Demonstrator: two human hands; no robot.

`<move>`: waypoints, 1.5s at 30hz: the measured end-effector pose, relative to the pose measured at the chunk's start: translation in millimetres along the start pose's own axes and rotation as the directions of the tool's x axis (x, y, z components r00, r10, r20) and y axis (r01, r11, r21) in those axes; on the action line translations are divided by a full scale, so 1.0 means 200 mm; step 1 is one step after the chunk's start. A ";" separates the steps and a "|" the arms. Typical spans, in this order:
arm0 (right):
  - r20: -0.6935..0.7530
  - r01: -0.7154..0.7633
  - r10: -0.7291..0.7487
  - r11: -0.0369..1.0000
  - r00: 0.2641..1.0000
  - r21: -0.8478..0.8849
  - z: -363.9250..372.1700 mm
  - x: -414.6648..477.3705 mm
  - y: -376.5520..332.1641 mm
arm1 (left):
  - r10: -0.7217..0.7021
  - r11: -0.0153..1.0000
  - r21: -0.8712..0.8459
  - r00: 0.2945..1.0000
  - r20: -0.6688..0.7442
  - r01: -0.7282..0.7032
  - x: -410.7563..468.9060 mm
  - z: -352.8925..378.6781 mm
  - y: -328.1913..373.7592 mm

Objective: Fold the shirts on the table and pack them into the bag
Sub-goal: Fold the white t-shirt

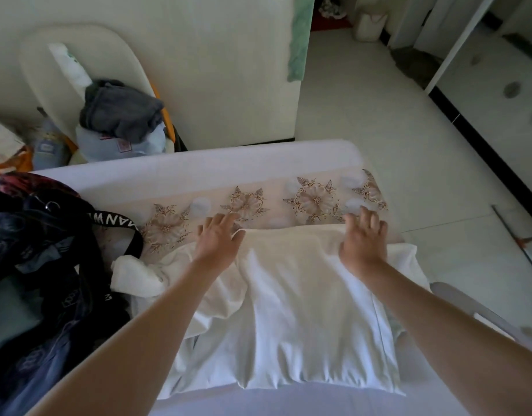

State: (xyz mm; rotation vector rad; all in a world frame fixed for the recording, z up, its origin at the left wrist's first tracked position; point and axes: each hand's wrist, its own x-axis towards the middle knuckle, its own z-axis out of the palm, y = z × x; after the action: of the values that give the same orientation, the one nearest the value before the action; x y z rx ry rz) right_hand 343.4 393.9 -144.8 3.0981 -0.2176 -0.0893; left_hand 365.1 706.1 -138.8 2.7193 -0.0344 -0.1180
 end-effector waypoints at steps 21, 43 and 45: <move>0.253 0.407 -0.436 0.899 0.864 0.160 0.09 -0.50 -0.32 | -0.603 0.771 -0.329 0.791 -0.102 0.545 -0.22 -0.49 -0.32; 0.193 -0.400 0.359 0.881 0.913 0.253 0.10 -1.08 0.31 | 0.438 0.867 0.190 0.886 0.153 -0.461 -1.19 0.40 0.10; 0.209 -0.384 0.334 0.880 0.919 0.280 0.11 -1.09 0.31 | 0.467 0.849 0.188 0.867 0.173 -0.495 -1.19 0.40 0.14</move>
State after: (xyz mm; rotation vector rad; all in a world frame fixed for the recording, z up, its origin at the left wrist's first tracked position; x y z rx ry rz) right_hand 117.8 362.0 -151.7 3.2935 -0.8959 -0.3146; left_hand 120.2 658.8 -181.6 2.8272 -0.8107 -0.1359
